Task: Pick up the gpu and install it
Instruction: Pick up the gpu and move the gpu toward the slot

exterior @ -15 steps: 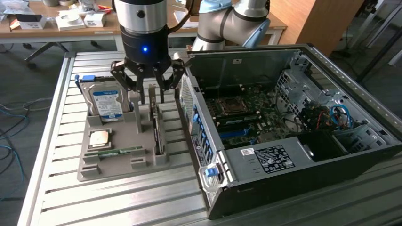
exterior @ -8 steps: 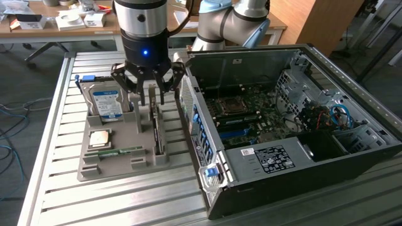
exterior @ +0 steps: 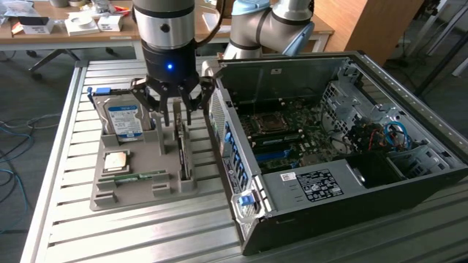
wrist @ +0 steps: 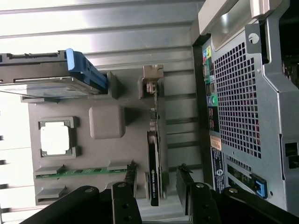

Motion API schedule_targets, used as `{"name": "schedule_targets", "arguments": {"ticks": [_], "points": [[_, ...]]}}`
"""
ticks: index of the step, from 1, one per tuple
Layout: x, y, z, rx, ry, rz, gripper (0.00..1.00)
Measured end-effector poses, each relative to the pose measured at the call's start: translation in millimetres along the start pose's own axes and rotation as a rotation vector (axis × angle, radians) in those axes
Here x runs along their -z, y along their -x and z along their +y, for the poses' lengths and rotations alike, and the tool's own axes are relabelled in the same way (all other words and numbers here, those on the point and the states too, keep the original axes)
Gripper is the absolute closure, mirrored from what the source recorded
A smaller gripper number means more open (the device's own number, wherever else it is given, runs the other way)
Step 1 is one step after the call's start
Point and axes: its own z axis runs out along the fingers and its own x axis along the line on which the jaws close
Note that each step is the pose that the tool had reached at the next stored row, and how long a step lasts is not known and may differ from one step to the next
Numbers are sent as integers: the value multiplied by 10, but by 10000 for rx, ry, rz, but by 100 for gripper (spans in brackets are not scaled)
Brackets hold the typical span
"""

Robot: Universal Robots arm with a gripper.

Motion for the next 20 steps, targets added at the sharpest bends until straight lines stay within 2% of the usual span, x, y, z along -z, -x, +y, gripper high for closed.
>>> {"name": "schedule_targets", "arguments": {"ticks": [11,20], "points": [[-133,-3,-7,1,0,0,53],[-162,-4,-8,-1,6,-1,53]]}}
